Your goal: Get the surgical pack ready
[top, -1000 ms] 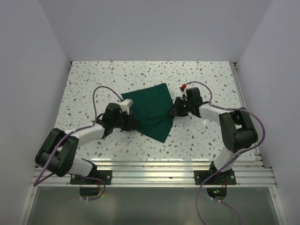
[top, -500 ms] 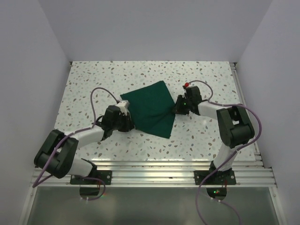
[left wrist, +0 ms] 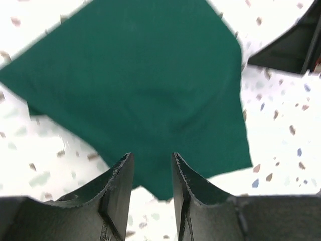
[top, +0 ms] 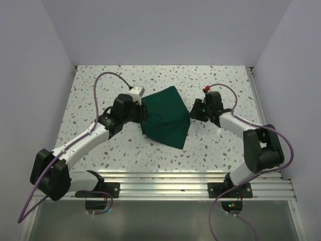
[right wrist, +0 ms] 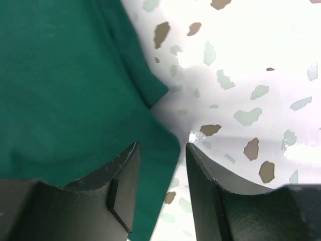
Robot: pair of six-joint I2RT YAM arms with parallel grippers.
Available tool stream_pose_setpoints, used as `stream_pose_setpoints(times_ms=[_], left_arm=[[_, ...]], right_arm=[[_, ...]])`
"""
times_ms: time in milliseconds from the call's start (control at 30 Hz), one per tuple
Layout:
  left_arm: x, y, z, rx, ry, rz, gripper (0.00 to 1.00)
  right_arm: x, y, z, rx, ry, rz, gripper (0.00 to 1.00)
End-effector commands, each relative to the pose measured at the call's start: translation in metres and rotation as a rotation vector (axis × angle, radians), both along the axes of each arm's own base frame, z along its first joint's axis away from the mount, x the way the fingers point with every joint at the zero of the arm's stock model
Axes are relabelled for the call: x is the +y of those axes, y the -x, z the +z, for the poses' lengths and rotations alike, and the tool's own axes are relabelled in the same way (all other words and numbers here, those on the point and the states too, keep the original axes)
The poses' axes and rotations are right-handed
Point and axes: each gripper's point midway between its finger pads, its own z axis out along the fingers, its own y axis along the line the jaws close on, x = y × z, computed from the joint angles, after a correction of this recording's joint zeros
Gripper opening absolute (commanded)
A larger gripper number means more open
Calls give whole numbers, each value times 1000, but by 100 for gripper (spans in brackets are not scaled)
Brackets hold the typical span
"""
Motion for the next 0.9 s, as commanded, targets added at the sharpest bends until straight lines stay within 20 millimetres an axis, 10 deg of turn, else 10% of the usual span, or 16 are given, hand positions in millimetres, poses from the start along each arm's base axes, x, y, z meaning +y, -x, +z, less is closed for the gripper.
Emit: stream_pose_setpoints(times_ms=[0, 200, 333, 867], left_arm=[[-9, -15, 29, -36, -51, -62, 40], [-60, -28, 43, -45, -95, -259, 48], [-85, -39, 11, 14, -161, -341, 49], [-112, -66, -41, 62, -282, -477, 49]], right_arm=[[8, 3, 26, -72, -43, 42, 46], [36, 19, 33, -64, -111, 126, 51], [55, 27, 29, -55, -124, 159, 53], [91, 53, -29, 50, -217, 136, 35]])
